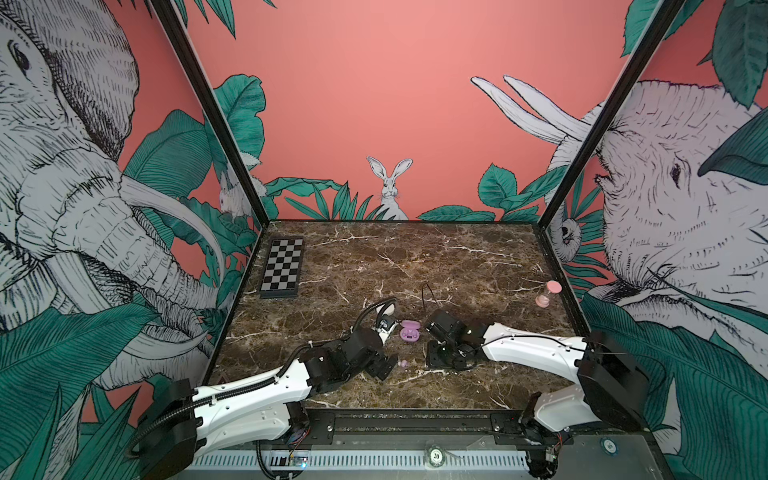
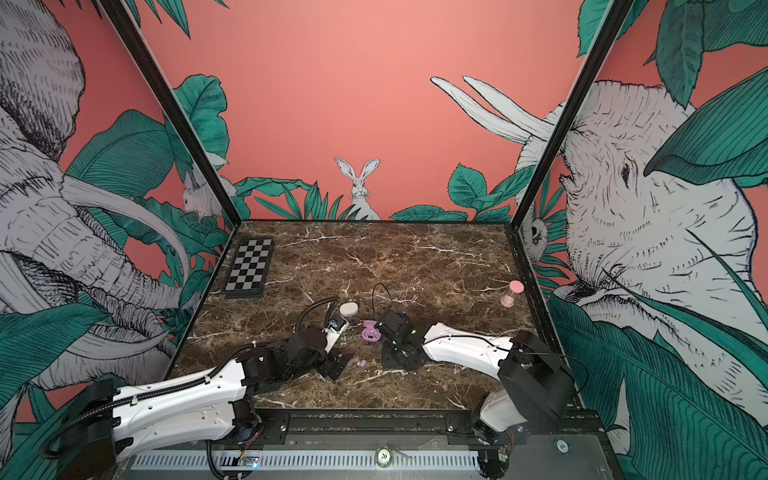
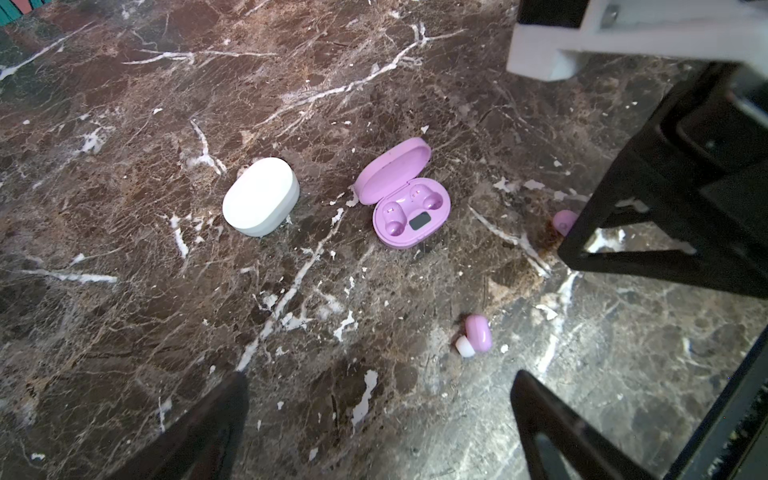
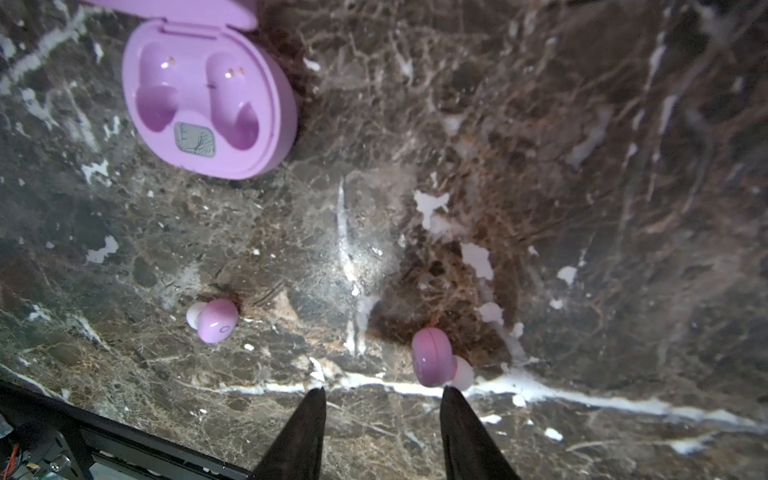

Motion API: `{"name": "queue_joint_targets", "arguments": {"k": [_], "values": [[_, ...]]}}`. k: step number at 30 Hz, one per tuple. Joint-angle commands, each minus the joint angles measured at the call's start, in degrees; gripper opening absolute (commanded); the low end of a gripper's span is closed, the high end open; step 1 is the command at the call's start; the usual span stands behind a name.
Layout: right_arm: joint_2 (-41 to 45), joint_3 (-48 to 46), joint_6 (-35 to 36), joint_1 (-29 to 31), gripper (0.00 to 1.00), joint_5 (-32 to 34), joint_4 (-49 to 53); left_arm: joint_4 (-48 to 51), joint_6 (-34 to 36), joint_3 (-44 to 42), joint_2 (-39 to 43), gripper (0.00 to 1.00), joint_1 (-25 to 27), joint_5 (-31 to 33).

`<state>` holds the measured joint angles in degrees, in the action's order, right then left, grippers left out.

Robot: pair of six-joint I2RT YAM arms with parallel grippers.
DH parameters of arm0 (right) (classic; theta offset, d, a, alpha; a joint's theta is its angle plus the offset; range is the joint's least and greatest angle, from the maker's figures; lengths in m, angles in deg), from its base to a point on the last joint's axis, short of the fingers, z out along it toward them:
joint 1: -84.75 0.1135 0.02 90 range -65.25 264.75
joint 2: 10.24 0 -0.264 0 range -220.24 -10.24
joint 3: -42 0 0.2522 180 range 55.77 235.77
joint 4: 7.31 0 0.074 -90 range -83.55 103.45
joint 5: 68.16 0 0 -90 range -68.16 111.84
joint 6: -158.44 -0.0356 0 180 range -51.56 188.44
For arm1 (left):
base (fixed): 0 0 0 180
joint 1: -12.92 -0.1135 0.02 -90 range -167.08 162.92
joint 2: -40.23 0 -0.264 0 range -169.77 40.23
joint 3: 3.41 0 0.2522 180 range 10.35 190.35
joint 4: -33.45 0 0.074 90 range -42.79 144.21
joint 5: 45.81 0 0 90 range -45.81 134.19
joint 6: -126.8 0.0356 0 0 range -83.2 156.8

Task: Insert the wireless bluetooth earbuds into the charging case
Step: 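Lower the open right gripper around the pink earbud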

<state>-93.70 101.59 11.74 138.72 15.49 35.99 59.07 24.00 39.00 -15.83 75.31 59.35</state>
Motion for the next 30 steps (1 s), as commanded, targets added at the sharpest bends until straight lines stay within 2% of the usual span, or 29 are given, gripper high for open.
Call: {"name": "queue_joint_targets", "arguments": {"k": [1,30], "values": [[-0.65,1.2,0.76,-0.14,0.44,1.34,1.89,-0.7,0.4,-0.15,-0.05,0.99,0.35,-0.31],[-2.41,2.01,1.24,-0.11,0.35,2.64,2.62,-1.14,1.02,0.41,-2.59,0.99,0.63,-1.8]]}}
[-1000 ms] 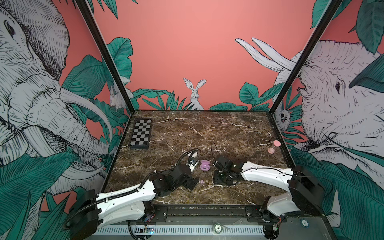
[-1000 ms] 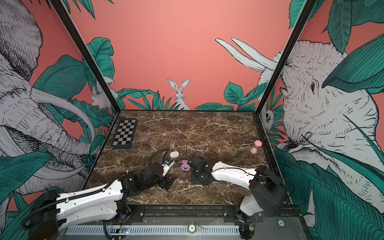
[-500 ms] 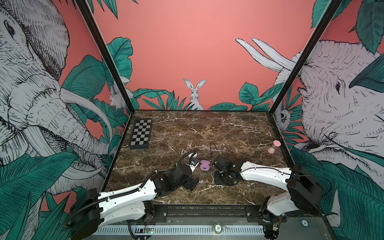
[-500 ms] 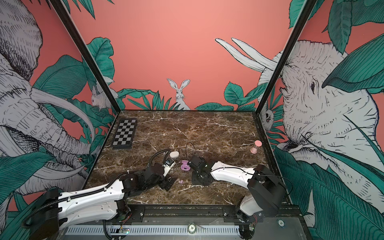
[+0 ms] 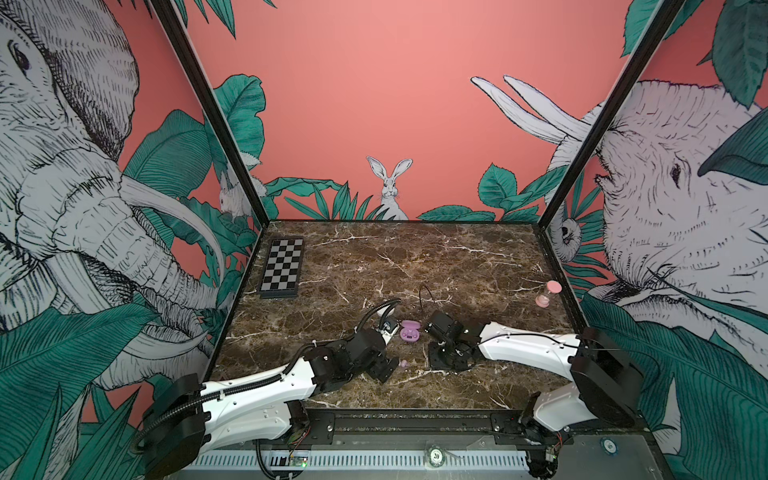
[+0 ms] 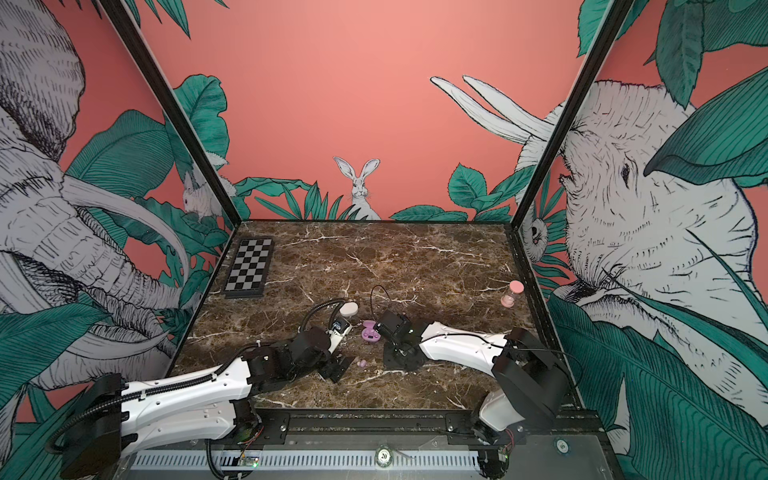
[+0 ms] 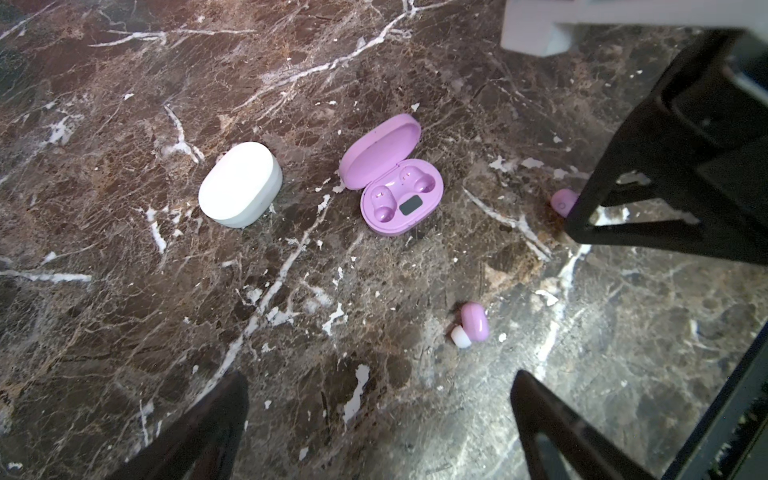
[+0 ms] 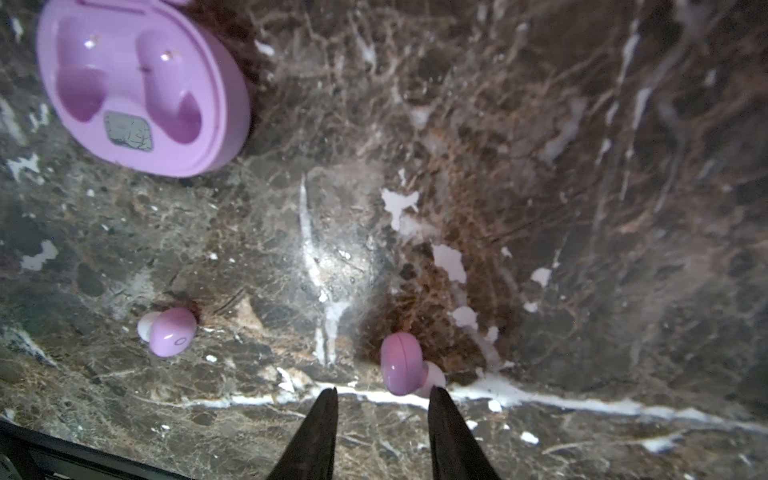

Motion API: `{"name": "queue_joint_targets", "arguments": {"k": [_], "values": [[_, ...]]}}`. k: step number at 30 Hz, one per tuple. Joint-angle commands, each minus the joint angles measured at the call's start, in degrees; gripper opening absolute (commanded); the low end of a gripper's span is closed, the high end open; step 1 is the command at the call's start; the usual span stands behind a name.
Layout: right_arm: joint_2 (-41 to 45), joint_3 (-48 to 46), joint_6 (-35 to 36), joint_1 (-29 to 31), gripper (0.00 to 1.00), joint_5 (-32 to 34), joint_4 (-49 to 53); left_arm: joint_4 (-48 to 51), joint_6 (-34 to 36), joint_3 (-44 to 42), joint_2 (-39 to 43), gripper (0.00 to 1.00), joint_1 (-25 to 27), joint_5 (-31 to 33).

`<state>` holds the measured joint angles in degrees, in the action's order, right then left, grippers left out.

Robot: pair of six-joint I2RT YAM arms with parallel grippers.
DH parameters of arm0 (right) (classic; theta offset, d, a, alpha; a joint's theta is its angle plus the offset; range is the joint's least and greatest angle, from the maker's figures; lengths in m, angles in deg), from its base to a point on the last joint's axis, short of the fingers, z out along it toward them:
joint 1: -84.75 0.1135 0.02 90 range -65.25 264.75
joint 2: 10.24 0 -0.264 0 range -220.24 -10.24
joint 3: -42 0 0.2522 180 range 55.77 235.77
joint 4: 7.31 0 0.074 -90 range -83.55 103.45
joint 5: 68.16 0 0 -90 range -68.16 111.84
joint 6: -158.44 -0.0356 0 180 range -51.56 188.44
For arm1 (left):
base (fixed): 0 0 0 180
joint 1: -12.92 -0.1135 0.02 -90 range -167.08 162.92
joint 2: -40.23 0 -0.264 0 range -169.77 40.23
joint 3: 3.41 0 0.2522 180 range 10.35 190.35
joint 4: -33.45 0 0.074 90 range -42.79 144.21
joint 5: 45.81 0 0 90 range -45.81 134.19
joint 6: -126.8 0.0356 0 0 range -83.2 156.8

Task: Insert the wireless bluetooth earbuds into the charging case
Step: 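Lower the open right gripper around the pink earbud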

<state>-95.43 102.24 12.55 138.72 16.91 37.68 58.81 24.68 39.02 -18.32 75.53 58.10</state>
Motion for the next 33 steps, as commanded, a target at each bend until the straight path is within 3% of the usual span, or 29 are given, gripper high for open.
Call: {"name": "queue_joint_targets", "arguments": {"k": [1,33], "values": [[-0.78,1.54,0.43,-0.12,0.35,1.3,1.17,-0.9,0.34,0.51,-0.2,0.99,0.41,-0.63],[-4.06,4.06,3.25,-0.12,0.24,2.34,5.1,-1.05,0.72,0.77,-1.23,0.99,0.5,-0.82]]}}
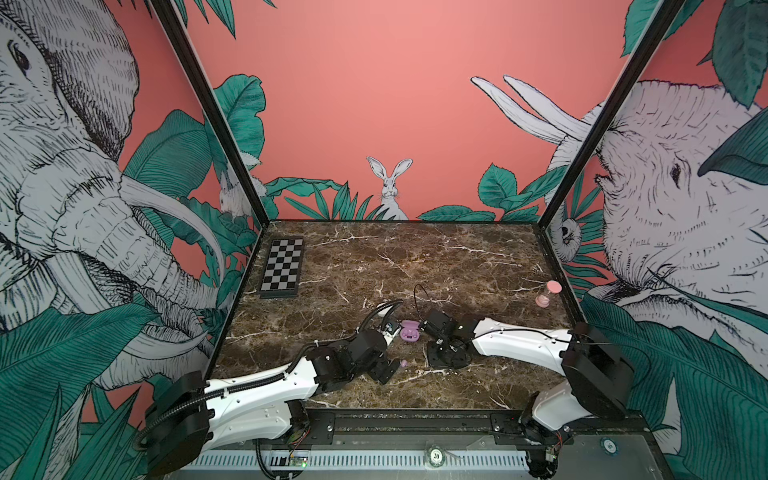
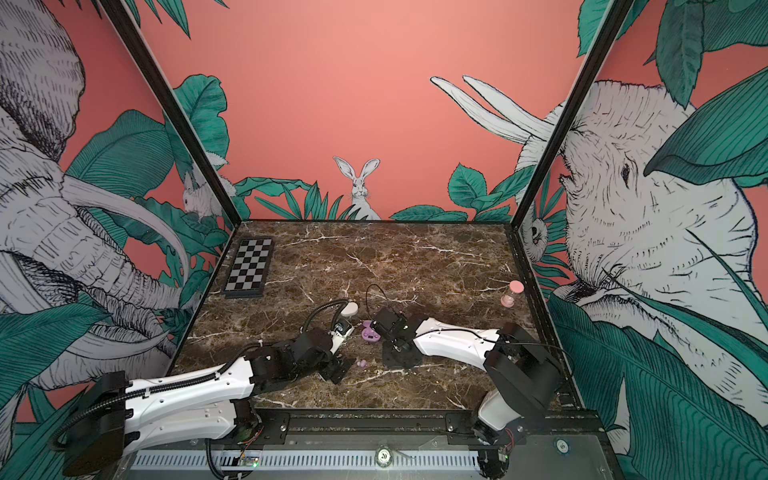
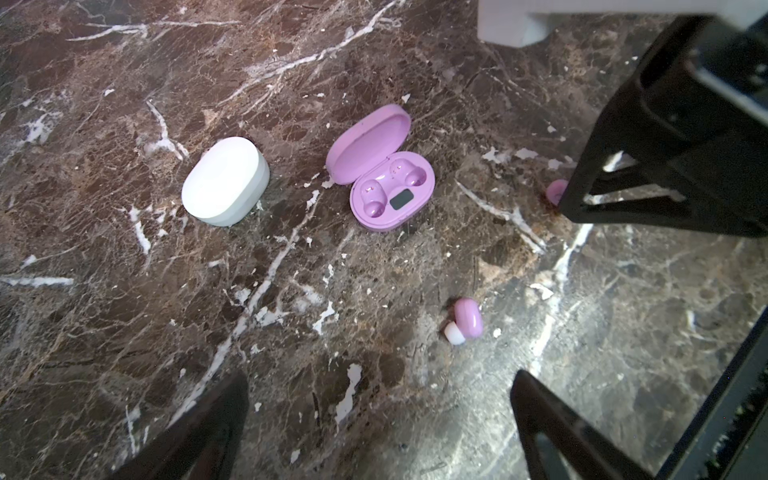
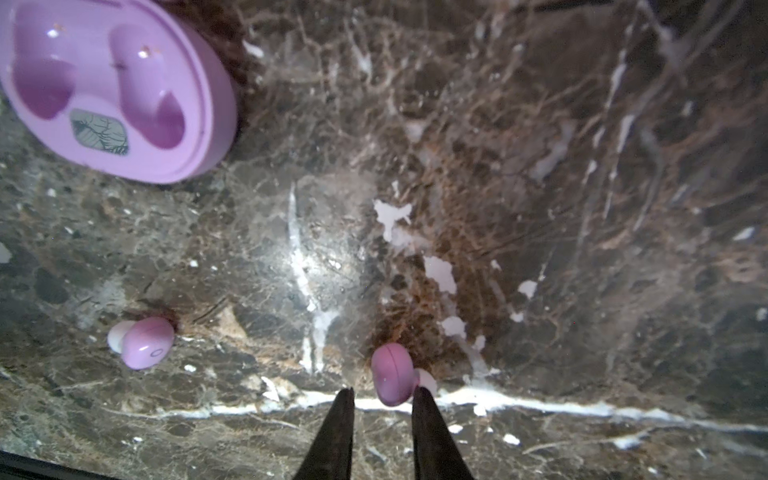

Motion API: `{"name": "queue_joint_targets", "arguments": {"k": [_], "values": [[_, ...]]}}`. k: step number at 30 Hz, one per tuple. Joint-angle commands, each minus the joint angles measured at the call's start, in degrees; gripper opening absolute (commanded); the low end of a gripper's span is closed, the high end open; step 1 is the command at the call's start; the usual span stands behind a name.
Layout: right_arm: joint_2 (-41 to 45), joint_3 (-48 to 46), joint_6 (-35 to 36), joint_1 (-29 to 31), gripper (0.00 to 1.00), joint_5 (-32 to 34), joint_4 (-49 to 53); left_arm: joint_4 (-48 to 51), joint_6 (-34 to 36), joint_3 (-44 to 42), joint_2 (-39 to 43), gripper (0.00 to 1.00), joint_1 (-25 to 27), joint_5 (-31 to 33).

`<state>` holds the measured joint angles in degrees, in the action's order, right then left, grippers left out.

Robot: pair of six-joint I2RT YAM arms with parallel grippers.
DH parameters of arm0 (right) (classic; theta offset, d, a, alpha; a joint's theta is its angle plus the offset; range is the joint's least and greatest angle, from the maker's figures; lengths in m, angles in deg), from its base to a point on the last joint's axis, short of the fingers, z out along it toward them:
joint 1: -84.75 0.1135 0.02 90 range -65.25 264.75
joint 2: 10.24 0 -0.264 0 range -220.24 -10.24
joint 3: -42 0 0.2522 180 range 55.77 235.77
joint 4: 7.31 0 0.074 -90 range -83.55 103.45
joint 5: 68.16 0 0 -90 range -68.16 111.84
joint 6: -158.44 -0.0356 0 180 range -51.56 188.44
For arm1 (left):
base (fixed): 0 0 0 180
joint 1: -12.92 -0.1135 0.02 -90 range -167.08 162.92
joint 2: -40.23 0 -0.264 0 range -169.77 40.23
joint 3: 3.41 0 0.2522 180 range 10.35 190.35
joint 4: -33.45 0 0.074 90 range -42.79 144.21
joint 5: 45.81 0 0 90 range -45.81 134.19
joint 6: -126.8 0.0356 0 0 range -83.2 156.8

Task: Insert the wireless bluetooth earbuds into the charging case
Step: 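Lower the open right gripper around the pink earbud, then close the right gripper on the pink earbud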

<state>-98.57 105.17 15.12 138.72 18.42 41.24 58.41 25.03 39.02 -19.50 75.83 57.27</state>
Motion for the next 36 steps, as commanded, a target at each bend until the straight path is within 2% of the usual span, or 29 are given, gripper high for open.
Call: {"name": "queue_joint_targets", "arguments": {"k": [1,36], "values": [[-1.01,1.11,0.66,-0.11,0.24,0.87,1.6,-0.65,0.34,0.77,-0.08,0.99,0.19,0.01],[-4.98,3.41,3.26,-0.13,0.2,4.6,4.67,-0.67,0.43,1.1,-1.46,0.99,0.28,0.01]]}}
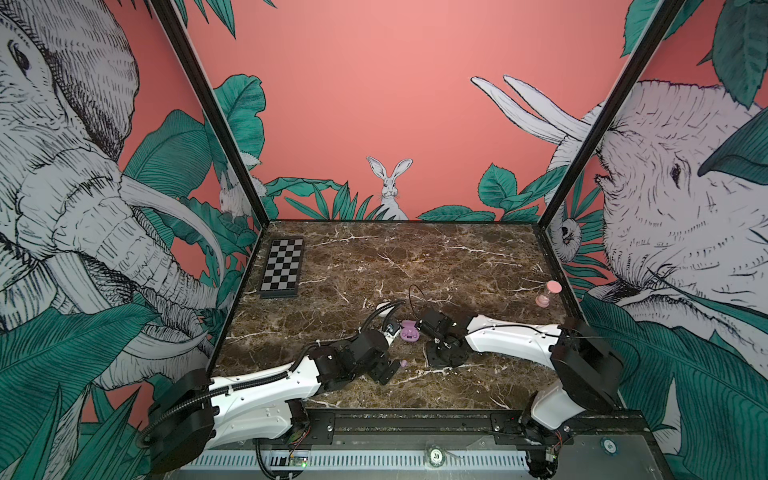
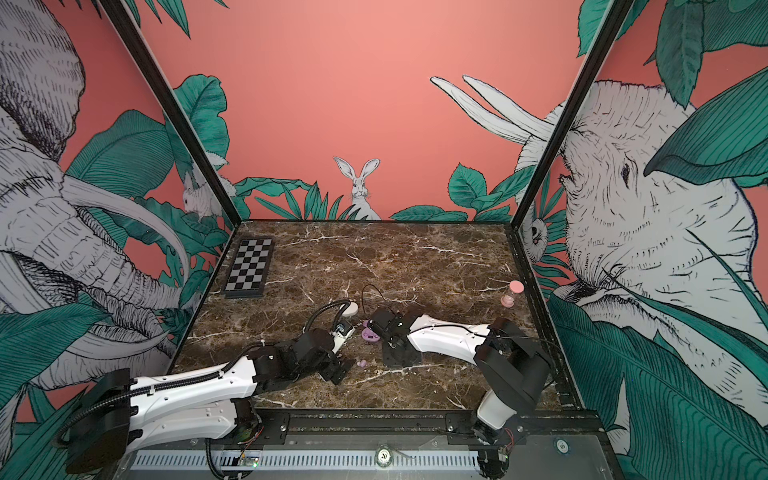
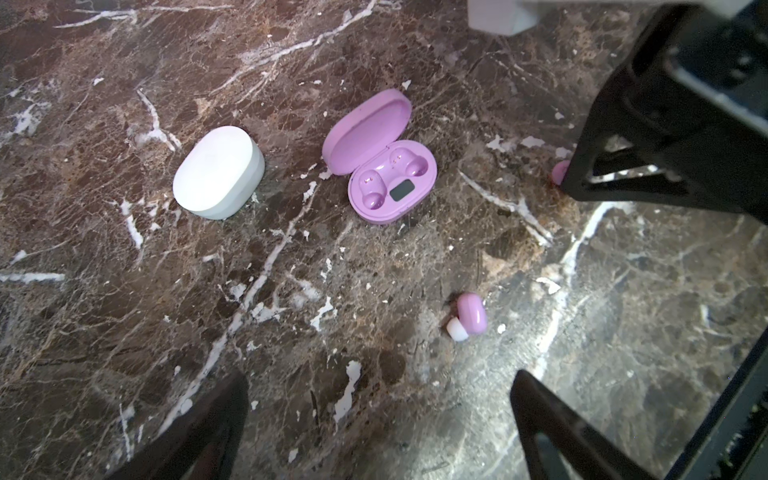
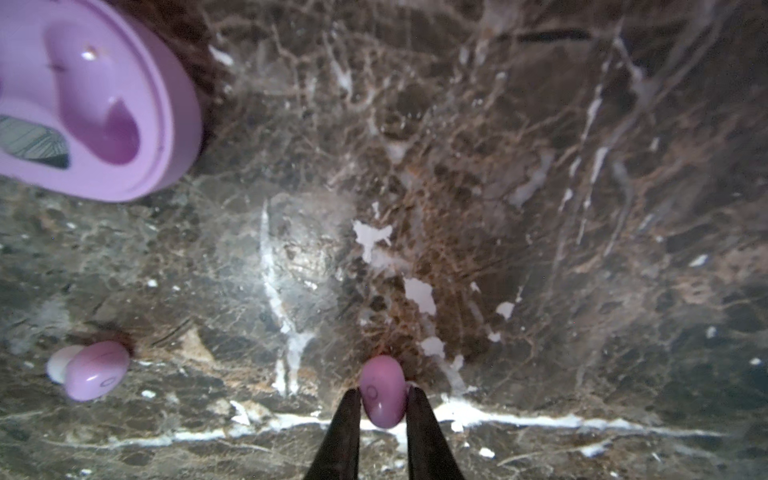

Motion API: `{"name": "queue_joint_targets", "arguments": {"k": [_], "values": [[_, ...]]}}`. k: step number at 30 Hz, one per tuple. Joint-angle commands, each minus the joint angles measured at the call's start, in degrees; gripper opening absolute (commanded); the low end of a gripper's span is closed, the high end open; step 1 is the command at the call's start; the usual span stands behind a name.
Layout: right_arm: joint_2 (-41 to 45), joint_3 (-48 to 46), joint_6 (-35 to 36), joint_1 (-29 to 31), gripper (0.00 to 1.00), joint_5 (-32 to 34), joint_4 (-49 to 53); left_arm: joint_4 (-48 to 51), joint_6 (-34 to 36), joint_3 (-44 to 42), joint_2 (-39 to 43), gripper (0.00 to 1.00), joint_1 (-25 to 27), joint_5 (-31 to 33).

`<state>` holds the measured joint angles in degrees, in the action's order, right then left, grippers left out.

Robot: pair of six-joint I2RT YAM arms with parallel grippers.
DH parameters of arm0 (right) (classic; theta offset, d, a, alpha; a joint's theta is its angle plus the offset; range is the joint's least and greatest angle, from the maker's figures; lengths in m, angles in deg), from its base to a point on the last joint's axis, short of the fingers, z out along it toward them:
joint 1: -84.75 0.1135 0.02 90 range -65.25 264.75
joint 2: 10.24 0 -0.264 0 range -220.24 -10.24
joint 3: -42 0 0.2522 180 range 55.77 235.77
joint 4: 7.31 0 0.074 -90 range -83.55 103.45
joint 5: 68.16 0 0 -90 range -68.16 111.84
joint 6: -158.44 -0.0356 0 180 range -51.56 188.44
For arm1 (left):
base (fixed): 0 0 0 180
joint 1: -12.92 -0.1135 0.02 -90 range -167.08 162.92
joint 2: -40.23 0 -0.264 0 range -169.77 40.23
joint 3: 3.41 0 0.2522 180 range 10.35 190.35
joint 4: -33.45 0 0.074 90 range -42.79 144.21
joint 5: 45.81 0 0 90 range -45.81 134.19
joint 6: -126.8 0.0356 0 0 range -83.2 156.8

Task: Insert the wireless bluetooth earbuds into the charging case
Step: 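Close the right gripper on the pink earbud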

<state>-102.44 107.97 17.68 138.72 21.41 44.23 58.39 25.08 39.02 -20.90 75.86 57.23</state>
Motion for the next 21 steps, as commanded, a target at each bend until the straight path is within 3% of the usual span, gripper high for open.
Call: {"name": "queue_joint_targets", "arguments": {"k": [1,21], "values": [[-1.29,0.75,0.77,-0.18,0.2,1.79,1.76,-0.68,0.39,1.05,-0.05,0.99,0.26,0.06],[-3.51,2.68,2.45,-0.1,0.2,3.05,3.17,-0.72,0.65,1.32,-0.83,0.99,0.23,0.06]]}}
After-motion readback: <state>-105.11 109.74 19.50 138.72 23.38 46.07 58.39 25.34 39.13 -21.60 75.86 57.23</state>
